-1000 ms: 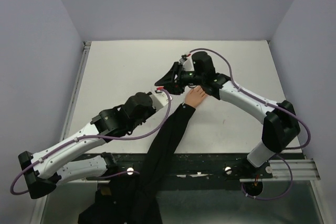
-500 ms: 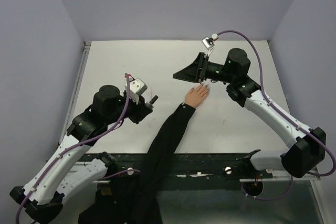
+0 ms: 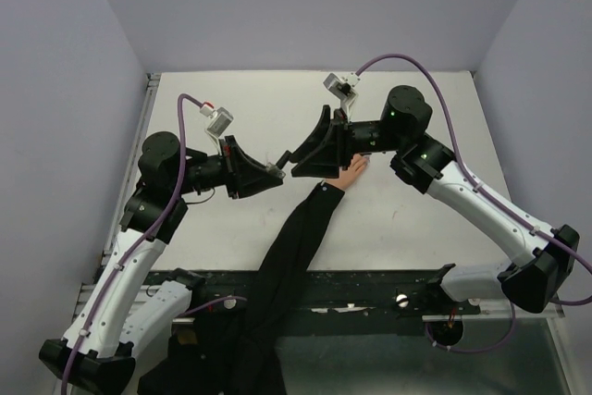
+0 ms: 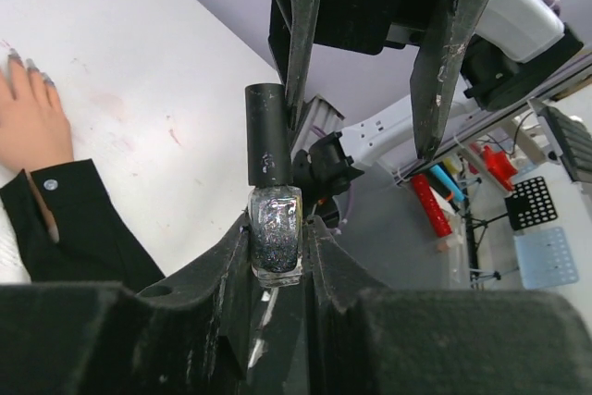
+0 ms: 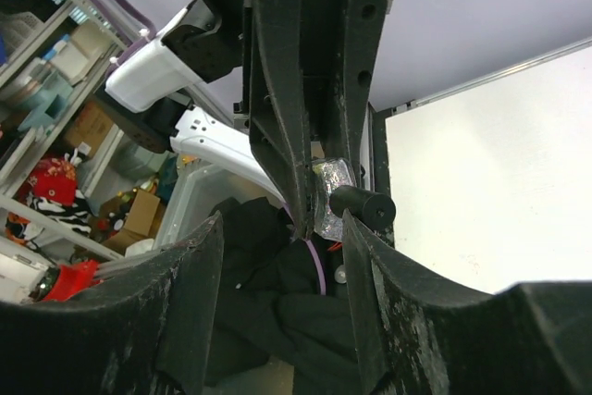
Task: Paint the nails
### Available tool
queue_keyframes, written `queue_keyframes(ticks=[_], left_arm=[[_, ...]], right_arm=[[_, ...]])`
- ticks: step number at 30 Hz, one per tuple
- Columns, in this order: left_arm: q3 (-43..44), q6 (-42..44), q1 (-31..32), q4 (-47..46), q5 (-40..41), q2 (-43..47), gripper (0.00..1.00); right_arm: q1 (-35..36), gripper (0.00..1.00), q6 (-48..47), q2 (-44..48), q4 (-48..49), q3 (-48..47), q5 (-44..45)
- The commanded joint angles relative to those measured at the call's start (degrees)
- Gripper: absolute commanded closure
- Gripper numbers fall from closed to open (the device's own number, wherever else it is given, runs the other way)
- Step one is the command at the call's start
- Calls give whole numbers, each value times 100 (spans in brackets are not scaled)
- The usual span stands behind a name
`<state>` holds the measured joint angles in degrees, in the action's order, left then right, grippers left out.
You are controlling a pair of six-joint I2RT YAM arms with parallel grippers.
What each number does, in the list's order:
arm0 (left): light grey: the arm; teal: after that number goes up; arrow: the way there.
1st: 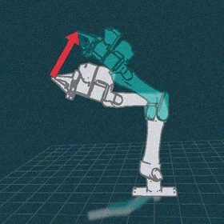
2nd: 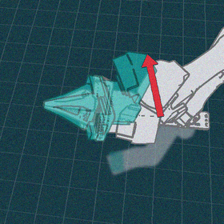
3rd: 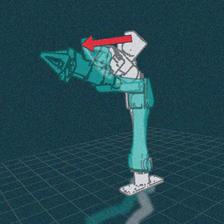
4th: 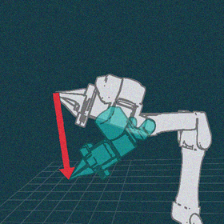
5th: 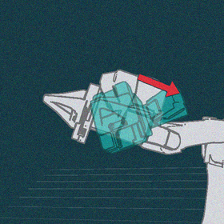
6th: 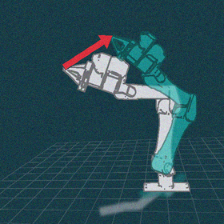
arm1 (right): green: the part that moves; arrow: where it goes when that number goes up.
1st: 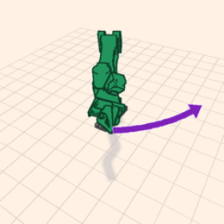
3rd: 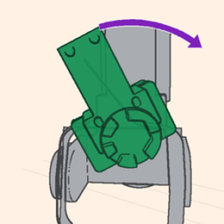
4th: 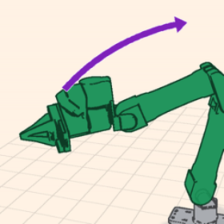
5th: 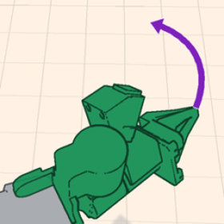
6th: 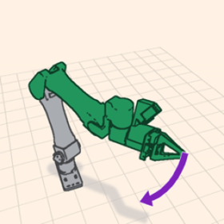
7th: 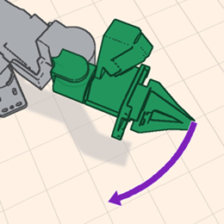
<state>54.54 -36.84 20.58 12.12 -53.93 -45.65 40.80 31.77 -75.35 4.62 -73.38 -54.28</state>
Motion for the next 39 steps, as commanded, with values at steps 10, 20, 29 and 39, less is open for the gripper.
queue_keyframes(ticks=[10,20,29,39], left_arm=[[-190,-1018,-221,-1071,-970,258,100],[-199,-992,-370,-993,-1005,390,100],[-225,-1044,-370,-895,-1067,293,100],[-234,-1132,-370,-966,-909,162,100]], right_arm=[[-28,39,-303,-41,-14,-71,550],[-19,39,-330,-85,-120,-150,665],[-2,38,303,-208,828,-159,-56],[69,43,541,-111,1146,-44,-118]])
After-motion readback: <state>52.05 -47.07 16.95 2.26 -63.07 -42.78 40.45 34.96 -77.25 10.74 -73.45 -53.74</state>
